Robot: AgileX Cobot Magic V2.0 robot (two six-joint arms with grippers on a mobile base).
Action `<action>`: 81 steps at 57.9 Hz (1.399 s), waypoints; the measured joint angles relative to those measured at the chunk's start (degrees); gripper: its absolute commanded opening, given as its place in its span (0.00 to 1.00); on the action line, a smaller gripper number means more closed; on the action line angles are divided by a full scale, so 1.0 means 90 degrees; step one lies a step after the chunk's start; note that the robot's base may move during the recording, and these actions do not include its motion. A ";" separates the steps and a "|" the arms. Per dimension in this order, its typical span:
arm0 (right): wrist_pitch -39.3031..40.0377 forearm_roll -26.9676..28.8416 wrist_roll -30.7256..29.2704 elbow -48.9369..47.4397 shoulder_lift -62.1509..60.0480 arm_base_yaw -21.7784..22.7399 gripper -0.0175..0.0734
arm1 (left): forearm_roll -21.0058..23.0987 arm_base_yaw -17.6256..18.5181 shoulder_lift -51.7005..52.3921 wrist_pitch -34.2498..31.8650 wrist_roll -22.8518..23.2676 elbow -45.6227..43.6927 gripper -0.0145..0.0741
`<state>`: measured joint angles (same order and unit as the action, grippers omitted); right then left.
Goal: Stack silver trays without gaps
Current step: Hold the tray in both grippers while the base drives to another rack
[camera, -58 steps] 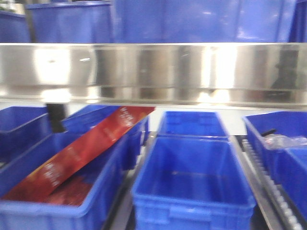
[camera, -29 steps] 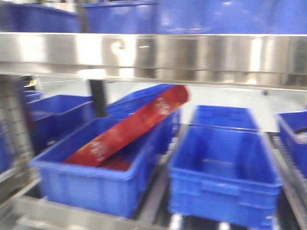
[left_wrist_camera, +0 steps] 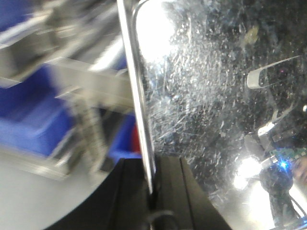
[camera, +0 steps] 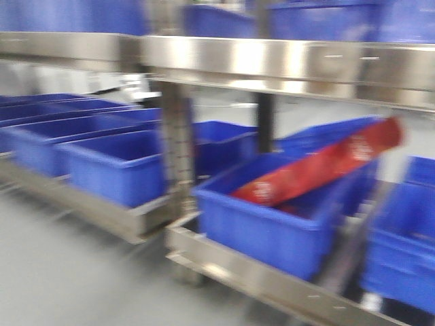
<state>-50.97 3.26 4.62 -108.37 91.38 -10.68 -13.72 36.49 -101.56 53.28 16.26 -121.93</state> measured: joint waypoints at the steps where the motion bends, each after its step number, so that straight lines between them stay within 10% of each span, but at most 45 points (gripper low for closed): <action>1: 0.0013 0.0000 0.0000 0.0000 0.0000 0.0000 0.10 | 0.0000 0.0000 0.0000 0.0000 0.0000 0.0000 0.14; 81: 0.0024 0.0024 0.0000 0.0000 0.0000 0.0000 0.10 | -0.0011 0.0000 0.0000 0.0000 0.0000 0.0000 0.14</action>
<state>-50.75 3.47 4.62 -108.37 91.38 -10.68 -13.82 36.49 -101.56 53.28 16.26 -121.93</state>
